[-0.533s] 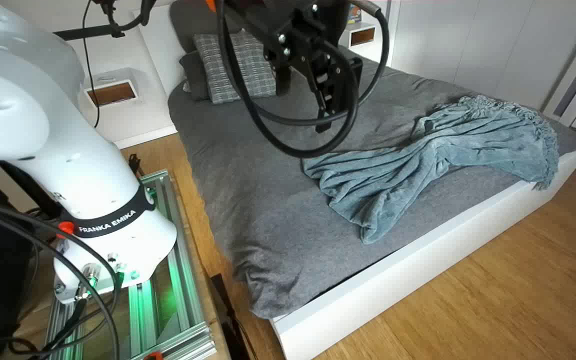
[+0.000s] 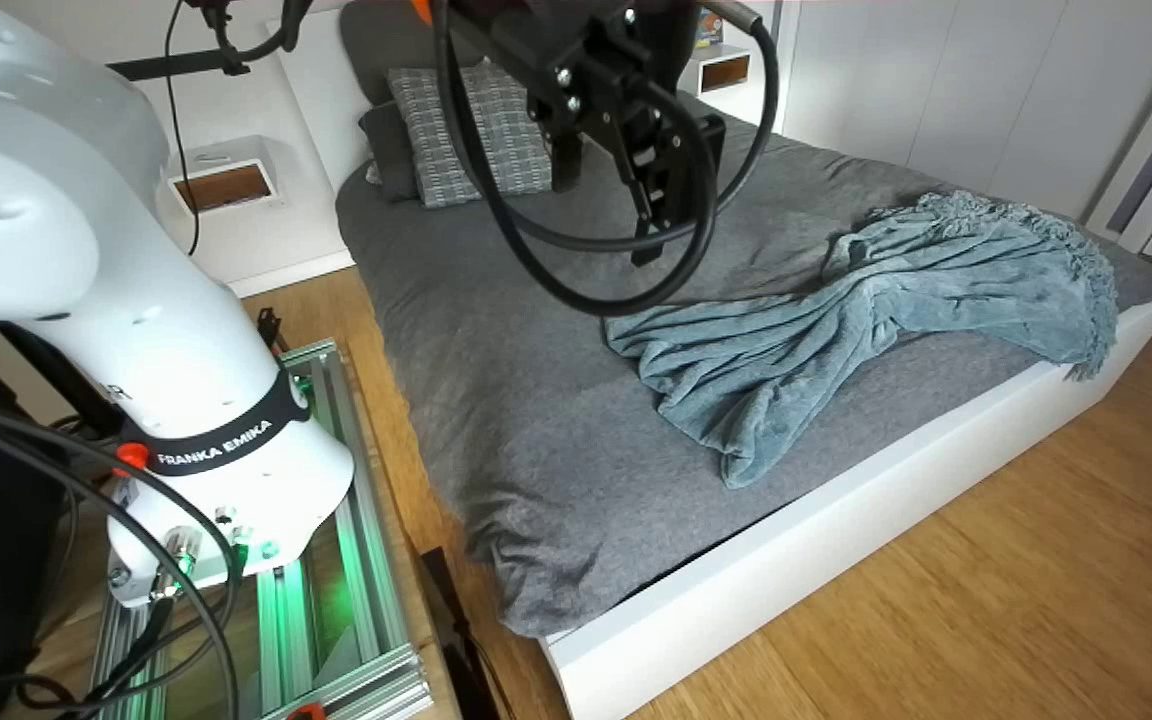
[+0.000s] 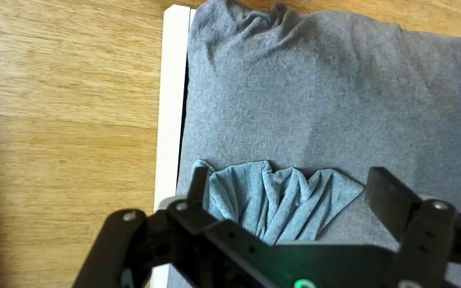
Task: Pull the blue towel backward towards the bed centre
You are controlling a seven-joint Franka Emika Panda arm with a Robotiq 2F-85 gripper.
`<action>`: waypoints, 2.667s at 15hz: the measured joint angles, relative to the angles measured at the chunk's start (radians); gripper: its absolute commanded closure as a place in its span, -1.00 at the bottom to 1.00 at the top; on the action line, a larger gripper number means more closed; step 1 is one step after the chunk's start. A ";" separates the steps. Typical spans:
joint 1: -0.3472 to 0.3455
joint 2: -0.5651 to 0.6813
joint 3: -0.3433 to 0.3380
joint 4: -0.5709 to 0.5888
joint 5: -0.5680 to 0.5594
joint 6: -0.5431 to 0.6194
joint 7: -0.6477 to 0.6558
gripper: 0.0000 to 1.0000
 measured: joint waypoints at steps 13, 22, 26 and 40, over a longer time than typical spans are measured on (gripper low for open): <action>0.134 0.171 0.248 -0.014 0.084 0.128 0.101 -1.00; 0.188 0.690 0.423 0.121 0.196 0.609 0.150 -1.00; 0.100 0.890 0.476 0.268 0.197 0.720 0.125 -1.00; 0.032 1.099 0.513 0.453 0.126 0.738 0.168 -1.00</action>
